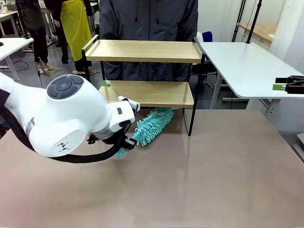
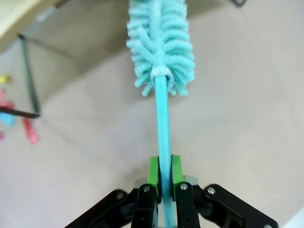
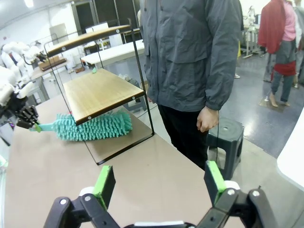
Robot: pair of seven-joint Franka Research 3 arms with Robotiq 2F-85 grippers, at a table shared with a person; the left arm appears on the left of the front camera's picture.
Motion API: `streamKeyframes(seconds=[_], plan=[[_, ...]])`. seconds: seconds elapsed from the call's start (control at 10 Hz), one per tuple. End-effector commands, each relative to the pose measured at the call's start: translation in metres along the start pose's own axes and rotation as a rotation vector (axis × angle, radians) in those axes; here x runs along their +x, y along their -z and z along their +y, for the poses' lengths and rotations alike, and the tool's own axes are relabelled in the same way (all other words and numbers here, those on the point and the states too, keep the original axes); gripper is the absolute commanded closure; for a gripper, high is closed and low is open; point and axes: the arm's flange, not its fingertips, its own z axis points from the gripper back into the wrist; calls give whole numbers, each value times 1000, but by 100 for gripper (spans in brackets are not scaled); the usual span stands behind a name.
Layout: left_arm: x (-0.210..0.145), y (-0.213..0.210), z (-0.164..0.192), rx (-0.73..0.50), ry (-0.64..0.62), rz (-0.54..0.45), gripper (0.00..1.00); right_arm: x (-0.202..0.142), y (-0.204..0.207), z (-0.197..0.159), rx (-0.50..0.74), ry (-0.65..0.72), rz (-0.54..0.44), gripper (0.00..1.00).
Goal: Clean the shelf.
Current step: Clean the specific section of the Shelf indicated by the human with the Duster.
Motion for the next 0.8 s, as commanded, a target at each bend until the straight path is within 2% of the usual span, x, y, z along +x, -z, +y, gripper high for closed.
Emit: streamKeyframes(seconds=[0.0,0.4,0.5,0.7], plan=[[-57,-86,53,-111,59,76,87,3,1,0,0,-6,0,0],[-63,-123,69,-124,112,170,87,3,1,0,0,-6,0,0],[-63,-130,74,-160,135,172,87,3,1,0,0,-6,0,0],[-61,-162,86,-211,190,237,87,3,1,0,0,-6,0,0]])
